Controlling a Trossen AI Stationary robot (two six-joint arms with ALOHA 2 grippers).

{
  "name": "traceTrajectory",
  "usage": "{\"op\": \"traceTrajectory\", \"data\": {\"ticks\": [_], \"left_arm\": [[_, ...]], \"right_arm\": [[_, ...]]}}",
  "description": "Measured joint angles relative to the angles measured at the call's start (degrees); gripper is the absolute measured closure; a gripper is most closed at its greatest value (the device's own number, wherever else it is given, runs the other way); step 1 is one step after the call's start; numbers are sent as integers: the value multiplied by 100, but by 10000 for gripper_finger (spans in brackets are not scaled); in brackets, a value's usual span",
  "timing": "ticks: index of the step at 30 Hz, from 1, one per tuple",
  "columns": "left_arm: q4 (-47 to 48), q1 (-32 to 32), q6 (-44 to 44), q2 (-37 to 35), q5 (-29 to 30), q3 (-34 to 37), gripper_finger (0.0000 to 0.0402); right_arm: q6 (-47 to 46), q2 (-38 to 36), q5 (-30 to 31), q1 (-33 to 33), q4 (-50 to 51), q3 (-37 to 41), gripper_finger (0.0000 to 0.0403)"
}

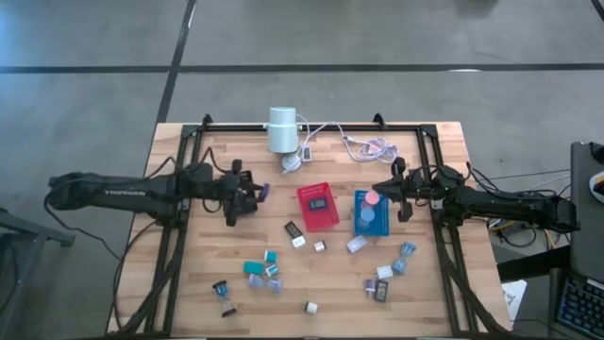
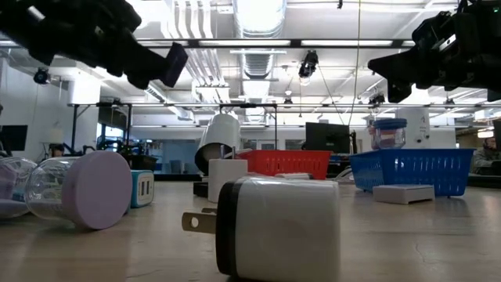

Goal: Pick & Place Office items
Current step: Put the top blue digital clock into the red bin

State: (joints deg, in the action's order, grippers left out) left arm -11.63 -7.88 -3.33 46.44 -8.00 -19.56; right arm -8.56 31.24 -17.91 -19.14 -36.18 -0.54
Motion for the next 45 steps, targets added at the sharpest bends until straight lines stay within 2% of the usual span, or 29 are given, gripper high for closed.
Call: {"op": "traceTrajectory", "data": {"ticks": [6, 17, 22, 31, 38, 45], "left_arm": [[-505, -11, 36, -221, 26, 265, 290], [-486, -10, 39, -305, 19, 234, 290], [-110, -11, 37, -306, -99, 212, 290], [-95, -26, -96, -271, -99, 215, 290], [554, -26, -90, -119, -99, 200, 290], [595, -26, 35, 114, 37, 95, 290]], "right_arm": [[-4, -2, -2, 0, 0, 0, 390], [-4, -2, -4, 0, 2, 0, 390], [-2, -2, -4, 0, 2, 0, 390], [-2, -2, -3, 0, 2, 0, 390], [-2, -2, -2, 0, 2, 0, 390], [-2, -2, -2, 0, 3, 0, 390]]}}
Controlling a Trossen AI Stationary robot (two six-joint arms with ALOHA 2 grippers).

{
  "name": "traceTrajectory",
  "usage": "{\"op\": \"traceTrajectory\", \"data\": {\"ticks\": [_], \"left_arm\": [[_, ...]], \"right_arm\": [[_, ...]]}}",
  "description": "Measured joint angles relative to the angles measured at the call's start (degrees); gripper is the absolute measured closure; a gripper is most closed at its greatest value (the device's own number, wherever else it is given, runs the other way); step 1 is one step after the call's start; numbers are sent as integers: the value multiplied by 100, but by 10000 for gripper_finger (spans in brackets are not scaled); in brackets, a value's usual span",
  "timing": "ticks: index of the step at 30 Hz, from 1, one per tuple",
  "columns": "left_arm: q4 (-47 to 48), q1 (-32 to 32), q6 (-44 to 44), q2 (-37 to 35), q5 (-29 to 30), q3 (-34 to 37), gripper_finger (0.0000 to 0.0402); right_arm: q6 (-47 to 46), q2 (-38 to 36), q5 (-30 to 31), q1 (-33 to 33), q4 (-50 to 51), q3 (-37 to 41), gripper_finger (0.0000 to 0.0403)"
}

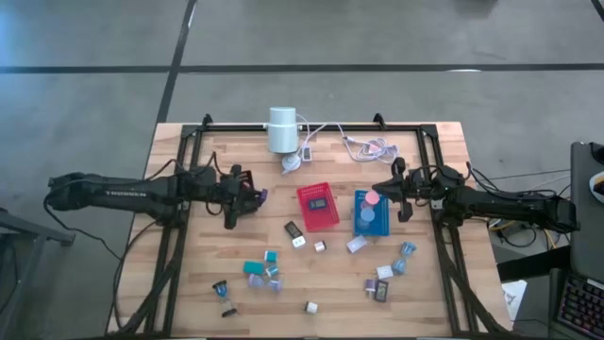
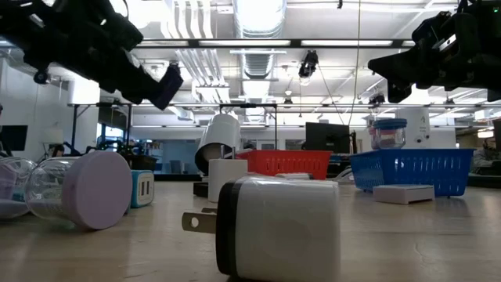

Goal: Pick & Place Office items
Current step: Put the top blue digital clock into the red bin

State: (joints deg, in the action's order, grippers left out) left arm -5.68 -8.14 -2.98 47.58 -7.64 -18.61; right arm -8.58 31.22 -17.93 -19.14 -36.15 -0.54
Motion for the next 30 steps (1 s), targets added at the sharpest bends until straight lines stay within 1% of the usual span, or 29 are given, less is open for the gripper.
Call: {"op": "traceTrajectory", "data": {"ticks": [2, 5, 8, 14, 17, 20, 24, 30], "left_arm": [[155, 0, 9, 226, 78, -244, 290], [295, 2, -17, 814, 151, -770, 290], [460, 4, -203, 1576, 161, -1424, 290], [969, 7, -482, 3316, 159, -2865, 290], [1397, 7, -548, 4096, 159, -3513, 290], [1797, 7, -499, 4775, 159, -4019, 290], [2135, 13, -466, 5454, 161, -4664, 290], [2489, 13, -471, 6182, 304, -5407, 290]], "right_arm": [[0, 0, 0, 0, -1, 0, 390], [1, 0, 0, 0, -1, 0, 390], [0, 0, 0, 0, 1, 0, 390], [1, 0, 1, 0, 1, 0, 390], [0, 0, 2, 0, 1, 0, 390], [2, 0, 2, -2, -1, 0, 390], [0, 0, 2, -1, 1, 0, 390], [2, 0, 2, 0, 1, 2, 390]]}}
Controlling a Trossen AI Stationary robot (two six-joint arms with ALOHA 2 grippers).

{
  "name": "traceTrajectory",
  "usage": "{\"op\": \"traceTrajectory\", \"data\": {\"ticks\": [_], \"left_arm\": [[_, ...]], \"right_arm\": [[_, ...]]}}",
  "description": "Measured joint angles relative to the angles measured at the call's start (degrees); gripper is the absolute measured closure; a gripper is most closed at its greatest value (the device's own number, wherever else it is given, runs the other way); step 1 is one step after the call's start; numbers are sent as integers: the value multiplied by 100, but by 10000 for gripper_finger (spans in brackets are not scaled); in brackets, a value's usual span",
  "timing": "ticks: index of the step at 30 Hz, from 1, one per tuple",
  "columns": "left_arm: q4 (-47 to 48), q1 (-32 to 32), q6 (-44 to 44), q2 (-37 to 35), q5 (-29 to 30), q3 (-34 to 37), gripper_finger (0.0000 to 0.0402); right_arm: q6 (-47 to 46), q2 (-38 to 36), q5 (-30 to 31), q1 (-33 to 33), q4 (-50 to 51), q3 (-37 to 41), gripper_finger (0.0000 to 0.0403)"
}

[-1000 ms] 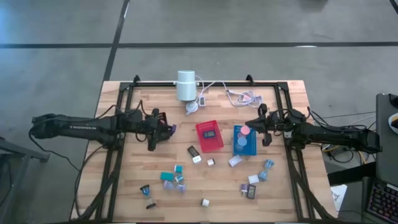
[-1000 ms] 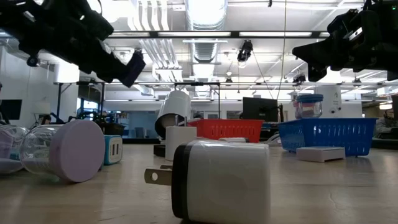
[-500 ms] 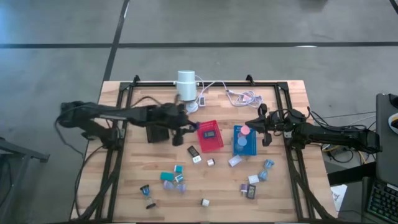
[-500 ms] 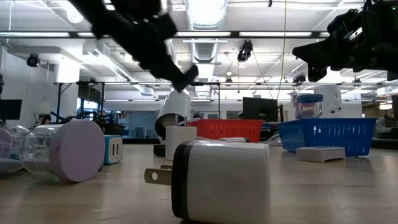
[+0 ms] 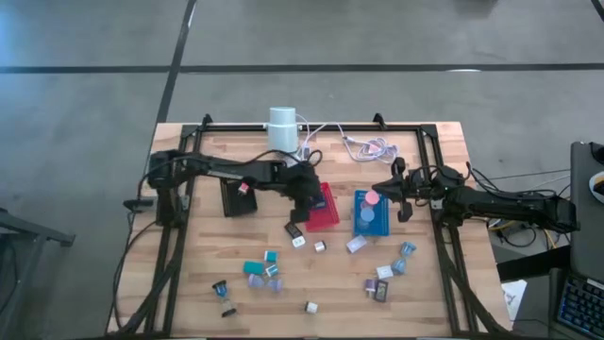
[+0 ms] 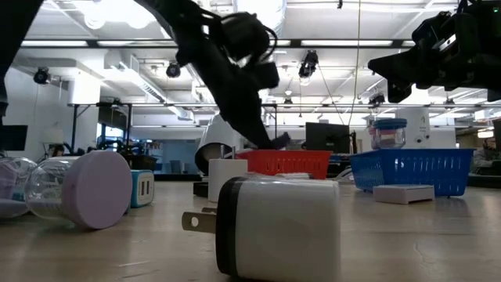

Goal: Pick & Place Office items
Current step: Put the top blue digital clock into the red bin, then put the white charger adapter into the black bin

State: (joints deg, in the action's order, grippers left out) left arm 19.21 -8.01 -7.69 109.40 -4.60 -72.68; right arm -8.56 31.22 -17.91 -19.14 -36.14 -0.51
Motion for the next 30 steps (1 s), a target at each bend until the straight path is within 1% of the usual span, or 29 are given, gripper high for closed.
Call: {"op": "traceTrajectory", "data": {"ticks": [4, 7, 12, 14, 17, 20, 24, 27, 30], "left_arm": [[267, 0, -40, 347, 36, -175, 290], [226, 4, -43, 484, 200, -264, 290], [201, -11, -41, 617, 211, -328, 290], [217, -11, -33, 611, 210, -323, 273], [306, -7, -26, 565, 210, -311, 228], [382, -7, -43, 412, 209, -313, 180], [581, -7, -133, 89, 211, -304, 133], [842, -5, -276, -453, 175, -306, 114], [1335, -2, -305, -1269, -55, -310, 111]], "right_arm": [[-2, 0, 0, -1, 13, -2, 390], [0, 0, 0, 0, 35, 0, 390], [-2, 0, 0, -2, 39, 0, 390], [-2, 0, 0, 0, 37, 0, 390], [-2, 0, 0, -2, 37, 0, 390], [-2, 0, 0, -2, 37, 0, 390], [-2, 0, 0, -1, 42, 0, 390], [-1, 0, 0, -2, 52, 0, 390], [0, 2, 0, -2, 81, 0, 390]]}}
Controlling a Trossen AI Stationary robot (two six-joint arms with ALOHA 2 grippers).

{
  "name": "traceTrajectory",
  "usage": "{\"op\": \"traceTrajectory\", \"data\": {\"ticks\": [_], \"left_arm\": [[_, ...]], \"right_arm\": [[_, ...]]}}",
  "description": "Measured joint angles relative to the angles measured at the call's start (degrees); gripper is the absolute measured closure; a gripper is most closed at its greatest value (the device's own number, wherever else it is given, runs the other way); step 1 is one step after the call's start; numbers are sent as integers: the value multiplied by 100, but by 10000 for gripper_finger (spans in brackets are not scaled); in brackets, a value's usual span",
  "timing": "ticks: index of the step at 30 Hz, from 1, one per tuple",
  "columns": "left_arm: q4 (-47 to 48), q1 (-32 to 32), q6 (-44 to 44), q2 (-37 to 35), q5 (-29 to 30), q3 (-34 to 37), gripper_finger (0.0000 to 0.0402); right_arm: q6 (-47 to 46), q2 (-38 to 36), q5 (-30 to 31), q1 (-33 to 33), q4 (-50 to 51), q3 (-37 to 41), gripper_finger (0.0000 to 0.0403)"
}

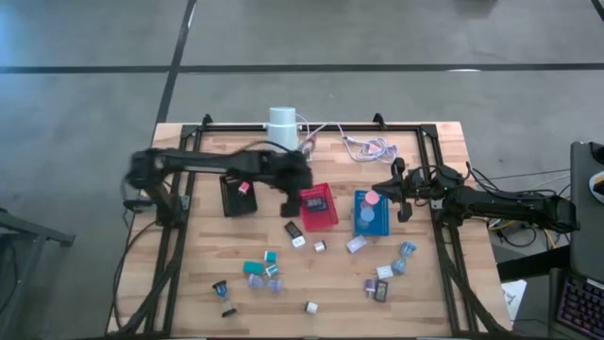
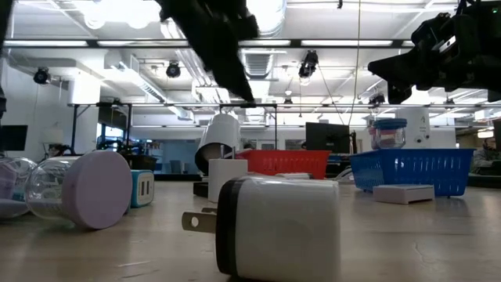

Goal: Pick & Place Office items
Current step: Put the white charger adapter into the black bin

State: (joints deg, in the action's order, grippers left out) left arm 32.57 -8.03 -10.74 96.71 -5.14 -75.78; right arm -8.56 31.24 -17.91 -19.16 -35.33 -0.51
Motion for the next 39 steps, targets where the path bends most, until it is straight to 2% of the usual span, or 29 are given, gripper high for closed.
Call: {"op": "traceTrajectory", "data": {"ticks": [5, 9, 12, 18, 19, 24, 29, 33, 39], "left_arm": [[464, 70, -2, -1783, -96, 145, 137], [134, 74, -75, -3253, -108, 679, 183], [-518, 74, -114, -4264, -109, 1375, 235], [-1637, 70, -131, -5888, -114, 2925, 375], [-1775, 70, -121, -6124, -127, 3149, 388], [-2178, 70, 43, -7225, -141, 4131, 396], [-2533, 70, 205, -8031, 175, 4980, 398], [-2930, 65, 217, -8440, 264, 5561, 400], [-2966, 65, 205, -8874, 263, 6122, 400]], "right_arm": [[-2, -2, -2, 1, 6, 0, 390], [-2, -2, -2, 0, 44, 0, 390], [0, -2, -2, 0, 48, 0, 390], [-2, -2, -2, 0, 50, 0, 390], [-1, -2, -2, 1, 49, 0, 390], [-2, -2, -2, 0, 48, 0, 390], [0, -2, -2, 0, 50, 0, 390], [-1, -2, -2, 1, 52, 0, 390], [-2, -2, -2, 1, 54, 0, 390]]}}
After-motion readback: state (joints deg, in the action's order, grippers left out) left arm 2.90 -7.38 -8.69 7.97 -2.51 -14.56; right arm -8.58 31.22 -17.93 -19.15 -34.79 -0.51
